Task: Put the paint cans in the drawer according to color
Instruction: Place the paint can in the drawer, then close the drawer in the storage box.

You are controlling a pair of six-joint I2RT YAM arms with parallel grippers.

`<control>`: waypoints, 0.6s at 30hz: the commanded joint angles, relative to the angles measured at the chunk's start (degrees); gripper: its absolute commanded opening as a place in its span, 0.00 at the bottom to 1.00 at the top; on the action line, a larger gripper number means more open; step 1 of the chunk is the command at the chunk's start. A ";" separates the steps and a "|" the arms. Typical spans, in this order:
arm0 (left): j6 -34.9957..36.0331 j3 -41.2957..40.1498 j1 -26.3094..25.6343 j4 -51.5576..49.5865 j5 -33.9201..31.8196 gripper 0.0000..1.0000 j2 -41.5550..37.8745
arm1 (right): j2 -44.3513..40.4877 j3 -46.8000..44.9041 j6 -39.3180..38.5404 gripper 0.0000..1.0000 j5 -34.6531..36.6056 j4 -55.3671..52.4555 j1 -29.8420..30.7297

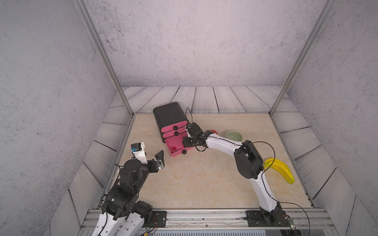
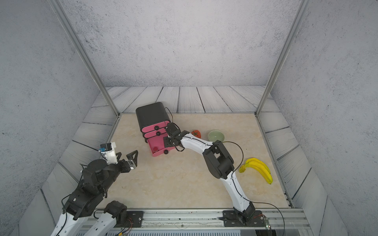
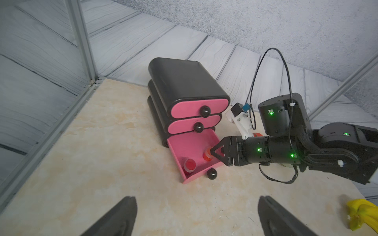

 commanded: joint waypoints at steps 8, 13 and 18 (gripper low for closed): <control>-13.51 -5.90 -0.04 14.98 18.05 0.92 12.70 | -52.26 -51.93 -4.78 0.54 13.14 22.92 -0.39; -18.81 -5.26 -2.00 17.68 17.76 0.83 26.32 | -66.82 -68.63 1.19 0.53 19.87 22.20 -1.52; -17.87 0.48 -7.10 16.83 11.94 0.73 43.03 | -73.92 -71.52 2.41 0.51 24.61 18.26 -4.52</control>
